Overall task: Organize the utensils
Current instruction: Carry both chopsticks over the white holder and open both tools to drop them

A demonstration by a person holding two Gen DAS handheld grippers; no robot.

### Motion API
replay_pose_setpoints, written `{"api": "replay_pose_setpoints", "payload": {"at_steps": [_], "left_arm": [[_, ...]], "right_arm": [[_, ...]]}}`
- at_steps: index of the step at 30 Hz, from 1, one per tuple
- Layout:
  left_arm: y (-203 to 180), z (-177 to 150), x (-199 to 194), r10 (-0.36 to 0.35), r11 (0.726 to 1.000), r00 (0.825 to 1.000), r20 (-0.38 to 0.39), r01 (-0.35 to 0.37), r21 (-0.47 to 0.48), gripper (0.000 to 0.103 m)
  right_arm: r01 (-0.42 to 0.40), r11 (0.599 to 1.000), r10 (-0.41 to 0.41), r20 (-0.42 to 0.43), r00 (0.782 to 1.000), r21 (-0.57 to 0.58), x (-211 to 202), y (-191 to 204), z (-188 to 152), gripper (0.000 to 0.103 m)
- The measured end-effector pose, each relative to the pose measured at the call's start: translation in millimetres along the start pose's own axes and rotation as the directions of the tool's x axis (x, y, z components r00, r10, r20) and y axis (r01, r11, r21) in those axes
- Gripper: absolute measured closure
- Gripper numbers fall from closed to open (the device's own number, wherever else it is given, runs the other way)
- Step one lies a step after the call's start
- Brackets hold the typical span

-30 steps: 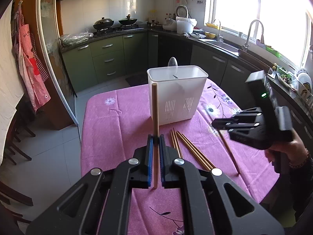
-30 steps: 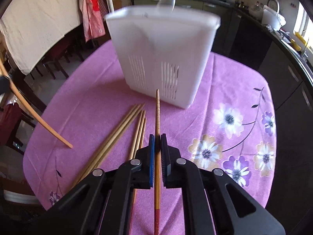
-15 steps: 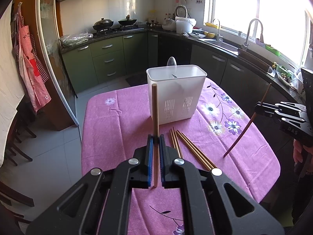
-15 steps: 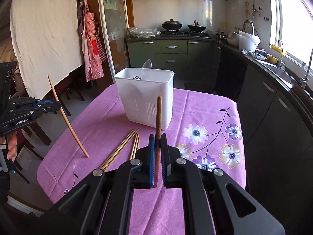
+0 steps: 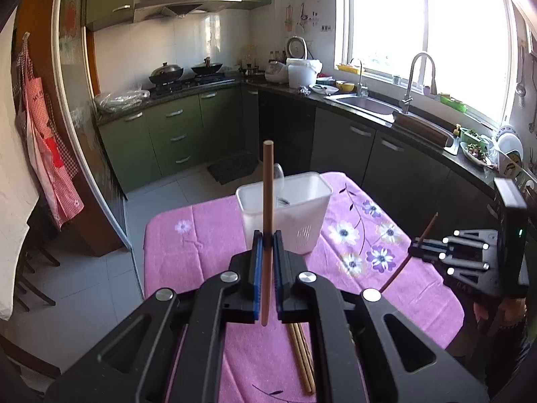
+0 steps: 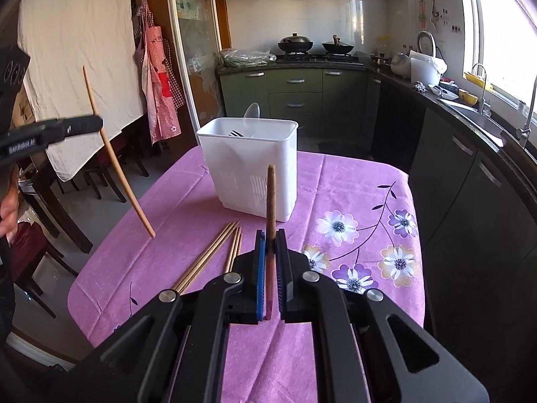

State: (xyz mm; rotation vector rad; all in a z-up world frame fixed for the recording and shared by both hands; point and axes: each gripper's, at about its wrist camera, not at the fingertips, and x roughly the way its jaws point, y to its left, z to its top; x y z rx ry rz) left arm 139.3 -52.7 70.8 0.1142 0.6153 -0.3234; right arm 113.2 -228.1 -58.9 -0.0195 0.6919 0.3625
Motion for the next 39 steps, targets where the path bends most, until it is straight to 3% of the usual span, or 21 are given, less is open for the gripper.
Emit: {"api": "replay_pose_setpoints", "payload": {"at_steps": [7, 10, 13, 22, 28, 30, 34, 36, 39], "left_arm": [[-8, 87, -7, 0.012, 1.0, 0.992, 0.127, -0.013, 0.009, 0.097], [-11, 113, 3, 0.029, 1.0, 0.985, 0.172, -0.03, 0.0, 0.097], [-10, 124, 24, 0.04, 0.999, 0.986, 0.164, -0.039, -0.014, 0.097], [6, 88, 110, 0.052, 0.997, 0.999, 0.006, -0.052, -0.065, 0.097], [11, 60, 138, 0.027, 0.997, 0.997, -0.071, -0.033, -0.072, 0.095], [13, 54, 137, 0.021, 0.997, 0.997, -0.078, -0.027, -0.076, 0.079], [16, 42, 114, 0.036, 0.996, 0.999, -0.029, -0.038, -0.081, 0.061], [18, 38, 95, 0.059, 0.995, 0.998, 0.015, -0.058, -0.084, 0.03], [17, 25, 61, 0.108, 0.991, 0.989, 0.099, -0.099, -0.09, 0.02]], "right_arm": [[-0.012, 1.0, 0.012, 0.003, 1.0, 0.01, -2, -5, -1, 0.096], [-0.024, 1.0, 0.024, 0.006, 1.0, 0.015, -3, -8, -2, 0.096], [-0.032, 0.999, 0.032, 0.007, 0.999, 0.017, -3, -9, -3, 0.096], [-0.039, 0.999, 0.038, 0.01, 0.999, 0.03, -4, -14, -2, 0.096], [-0.033, 0.999, 0.032, 0.014, 0.999, 0.035, -5, -13, 7, 0.096], [-0.041, 0.999, 0.04, 0.03, 0.999, 0.036, -10, -12, 17, 0.096], [-0.064, 0.997, 0.06, 0.094, 0.994, 0.046, -24, -14, 48, 0.096], [-0.087, 0.994, 0.076, 0.158, 0.985, 0.067, -34, -16, 72, 0.096], [-0.126, 0.987, 0.097, 0.256, 0.962, 0.096, -43, -20, 111, 0.096]]}}
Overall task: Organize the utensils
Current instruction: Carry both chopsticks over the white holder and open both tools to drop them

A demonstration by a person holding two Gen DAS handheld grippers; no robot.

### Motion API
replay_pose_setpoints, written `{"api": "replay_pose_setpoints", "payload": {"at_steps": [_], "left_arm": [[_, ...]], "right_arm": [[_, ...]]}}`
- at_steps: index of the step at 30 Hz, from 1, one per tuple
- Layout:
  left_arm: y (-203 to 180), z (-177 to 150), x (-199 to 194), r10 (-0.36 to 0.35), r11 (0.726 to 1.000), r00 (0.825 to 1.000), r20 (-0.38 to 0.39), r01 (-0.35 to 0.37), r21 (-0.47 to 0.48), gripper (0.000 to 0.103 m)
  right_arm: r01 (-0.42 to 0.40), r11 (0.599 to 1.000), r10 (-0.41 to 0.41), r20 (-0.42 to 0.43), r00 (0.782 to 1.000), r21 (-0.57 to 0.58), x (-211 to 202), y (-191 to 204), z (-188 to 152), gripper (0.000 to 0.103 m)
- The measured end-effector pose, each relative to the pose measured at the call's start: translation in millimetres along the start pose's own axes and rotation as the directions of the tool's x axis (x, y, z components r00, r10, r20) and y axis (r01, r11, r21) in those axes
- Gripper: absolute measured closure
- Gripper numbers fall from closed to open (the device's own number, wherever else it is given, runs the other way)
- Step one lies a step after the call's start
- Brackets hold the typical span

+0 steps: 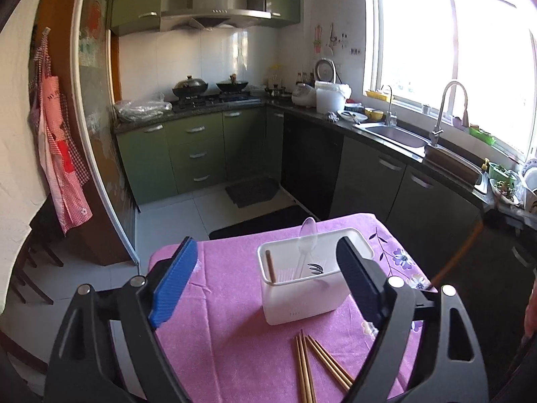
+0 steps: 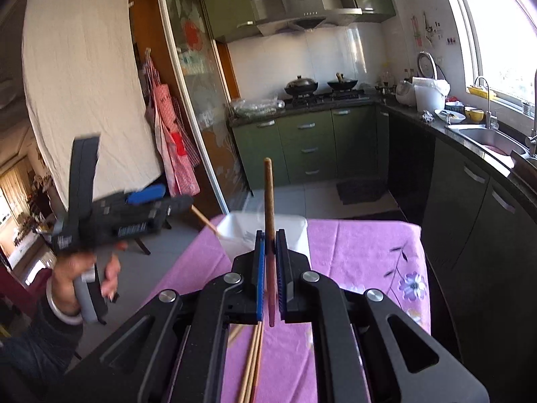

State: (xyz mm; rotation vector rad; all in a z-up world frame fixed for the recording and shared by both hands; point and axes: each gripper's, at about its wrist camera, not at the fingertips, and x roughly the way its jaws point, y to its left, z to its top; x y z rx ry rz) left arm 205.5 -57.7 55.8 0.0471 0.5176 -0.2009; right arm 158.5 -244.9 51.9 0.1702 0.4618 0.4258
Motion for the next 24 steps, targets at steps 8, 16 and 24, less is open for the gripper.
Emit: {"api": "replay_pose_setpoints", "payload": {"at_steps": [8, 16, 24], "left_arm": [[14, -57, -54, 0.054, 0.996, 0.998, 0.031, -0.052, -0.066, 0.007], [9, -108, -44, 0.037, 0.998, 0.994, -0.103, -0.042, -0.046, 0.007], [-2, -116, -25, -0.02, 0.998, 0.985, -0.171, 0.011, -0.058, 0.007]], "right_arm": [[0.086, 0.995, -0.089, 0.081, 0.993, 0.042, 59, -2, 55, 0.096], [0.13, 0.991, -0.128, -0.115, 0.985, 0.018, 128, -1, 20, 0.095], [0.111, 0.994, -0.112, -0.072, 0.991, -0.017, 99, 8, -4, 0.083]]}}
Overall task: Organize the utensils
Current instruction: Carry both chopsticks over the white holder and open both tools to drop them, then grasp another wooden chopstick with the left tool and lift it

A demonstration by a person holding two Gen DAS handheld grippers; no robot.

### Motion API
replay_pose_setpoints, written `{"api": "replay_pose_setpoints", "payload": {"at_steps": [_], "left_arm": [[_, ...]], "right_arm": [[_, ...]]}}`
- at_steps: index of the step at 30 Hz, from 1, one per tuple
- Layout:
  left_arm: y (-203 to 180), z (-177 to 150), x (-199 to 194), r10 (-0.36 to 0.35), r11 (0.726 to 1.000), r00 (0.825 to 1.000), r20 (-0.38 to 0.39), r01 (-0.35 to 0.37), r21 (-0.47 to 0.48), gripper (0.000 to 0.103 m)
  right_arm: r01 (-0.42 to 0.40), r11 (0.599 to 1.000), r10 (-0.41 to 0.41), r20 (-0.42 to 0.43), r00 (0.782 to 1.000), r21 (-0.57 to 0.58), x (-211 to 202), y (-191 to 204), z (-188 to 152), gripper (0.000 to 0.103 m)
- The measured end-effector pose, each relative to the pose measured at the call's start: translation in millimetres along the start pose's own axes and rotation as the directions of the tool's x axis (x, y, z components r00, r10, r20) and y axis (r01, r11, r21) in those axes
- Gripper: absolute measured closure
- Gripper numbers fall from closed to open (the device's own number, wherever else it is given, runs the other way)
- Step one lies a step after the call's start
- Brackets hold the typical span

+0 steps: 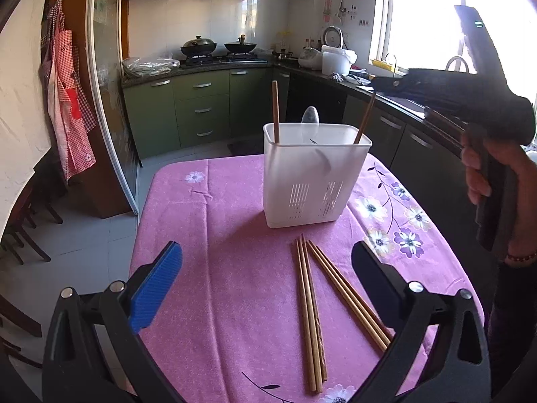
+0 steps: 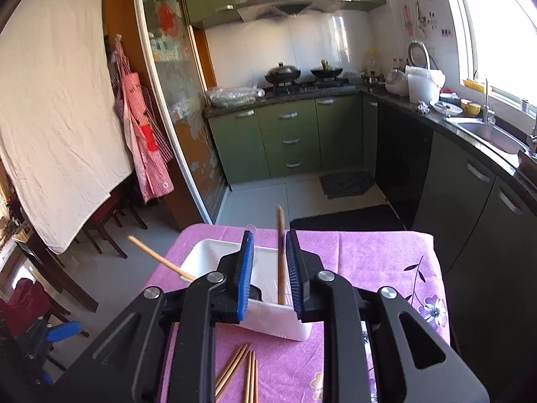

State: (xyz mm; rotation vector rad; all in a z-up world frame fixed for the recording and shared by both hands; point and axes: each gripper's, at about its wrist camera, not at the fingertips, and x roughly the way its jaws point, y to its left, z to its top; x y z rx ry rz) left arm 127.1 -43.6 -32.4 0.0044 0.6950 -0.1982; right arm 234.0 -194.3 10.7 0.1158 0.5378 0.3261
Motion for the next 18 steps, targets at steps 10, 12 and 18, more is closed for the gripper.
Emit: {"api": "replay_pose_setpoints", "payload": {"at_steps": [10, 12, 18], "left_arm": [[-14, -14, 56, -0.012, 1.0, 0.989, -0.15, 0.013, 0.001, 0.007], [-18, -18, 70, -0.019, 1.0, 0.983, -0.181, 0.02, 0.004, 0.007], [-26, -29, 113, -0.019, 0.999, 0.952, -0.304, 0.033, 0.038, 0.034]], "right_arm": [[0.115, 0.993, -0.116, -0.062, 0.991, -0.009, -68, -13, -124, 0.073], [0.132, 0.991, -0.13, -0.109, 0.986, 0.01, -64, -20, -148, 0.071], [0.109, 0.987, -0.086, -0.185, 0.979, 0.118, -58, -50, -190, 0.068]]}}
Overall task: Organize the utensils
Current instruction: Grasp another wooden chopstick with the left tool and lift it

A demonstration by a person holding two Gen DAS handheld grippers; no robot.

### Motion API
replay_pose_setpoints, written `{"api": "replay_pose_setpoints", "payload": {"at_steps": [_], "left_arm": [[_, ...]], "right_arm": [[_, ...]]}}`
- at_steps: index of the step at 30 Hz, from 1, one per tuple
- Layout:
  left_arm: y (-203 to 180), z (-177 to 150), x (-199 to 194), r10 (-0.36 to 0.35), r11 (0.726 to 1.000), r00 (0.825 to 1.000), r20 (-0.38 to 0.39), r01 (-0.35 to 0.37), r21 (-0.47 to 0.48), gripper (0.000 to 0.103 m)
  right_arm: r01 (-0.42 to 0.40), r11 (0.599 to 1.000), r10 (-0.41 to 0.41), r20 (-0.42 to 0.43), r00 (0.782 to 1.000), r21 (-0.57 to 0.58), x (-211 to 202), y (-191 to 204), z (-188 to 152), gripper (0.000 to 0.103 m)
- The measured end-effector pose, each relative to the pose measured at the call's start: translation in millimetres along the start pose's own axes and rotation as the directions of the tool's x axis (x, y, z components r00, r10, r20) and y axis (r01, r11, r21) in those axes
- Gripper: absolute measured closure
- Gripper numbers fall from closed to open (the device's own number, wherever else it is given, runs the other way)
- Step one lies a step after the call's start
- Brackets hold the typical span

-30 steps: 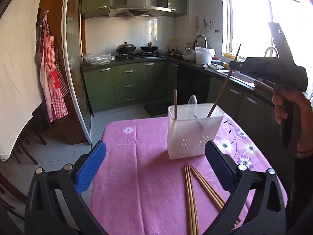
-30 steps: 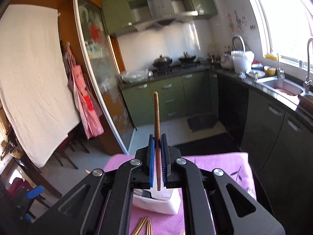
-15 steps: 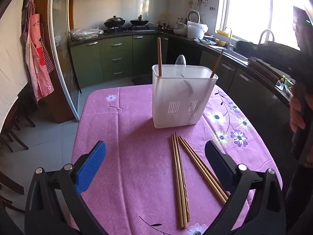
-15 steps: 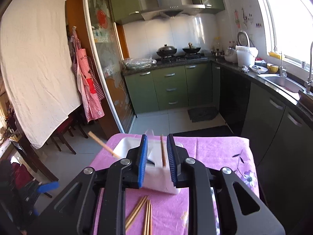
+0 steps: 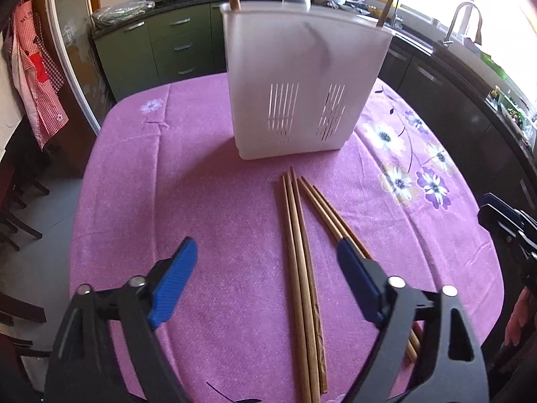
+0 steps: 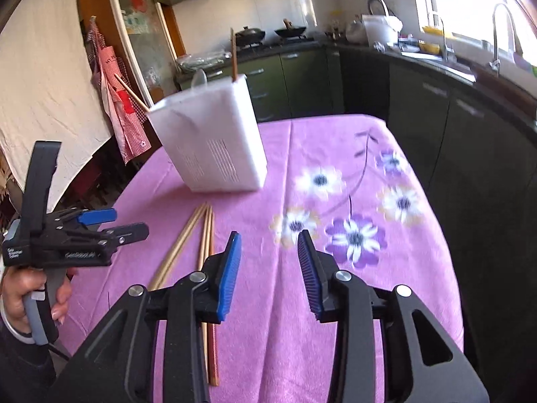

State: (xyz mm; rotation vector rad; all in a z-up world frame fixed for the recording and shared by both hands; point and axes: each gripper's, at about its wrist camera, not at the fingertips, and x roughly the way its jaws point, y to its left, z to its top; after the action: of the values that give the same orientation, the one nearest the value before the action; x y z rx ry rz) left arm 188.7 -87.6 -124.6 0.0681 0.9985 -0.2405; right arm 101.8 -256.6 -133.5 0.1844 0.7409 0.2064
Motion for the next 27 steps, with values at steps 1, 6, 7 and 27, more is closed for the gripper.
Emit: {"api": "replay_pose_setpoints", "payload": {"at_steps": [1, 6, 7, 27], "left_arm": [[1, 1, 6, -0.001, 1.0, 1.0, -0.02, 0.001, -0.002, 0.036], [5, 3, 29, 0.0, 1.0, 0.997, -0.072, -0.001, -0.021, 0.042], [5, 3, 31, 0.002, 1.0, 0.997, -0.081, -0.004, -0.022, 0.045], [-5, 15, 55, 0.015, 1.0, 0.989, -0.15, -0.012, 0.02, 0.057]], "right_arm": [[-0.008, 1.0, 0.008, -0.01, 1.0, 0.012, 1, -4, -5, 0.068], [-0.017, 1.0, 0.017, -0.025, 1.0, 0.022, 5, -6, -10, 0.066], [-0.018, 1.0, 0.019, -0.027, 0.999, 0.023, 6, -6, -8, 0.066], [-0.053, 0.997, 0.055, -0.053, 0.997, 0.048, 13, -7, -6, 0.063]]}}
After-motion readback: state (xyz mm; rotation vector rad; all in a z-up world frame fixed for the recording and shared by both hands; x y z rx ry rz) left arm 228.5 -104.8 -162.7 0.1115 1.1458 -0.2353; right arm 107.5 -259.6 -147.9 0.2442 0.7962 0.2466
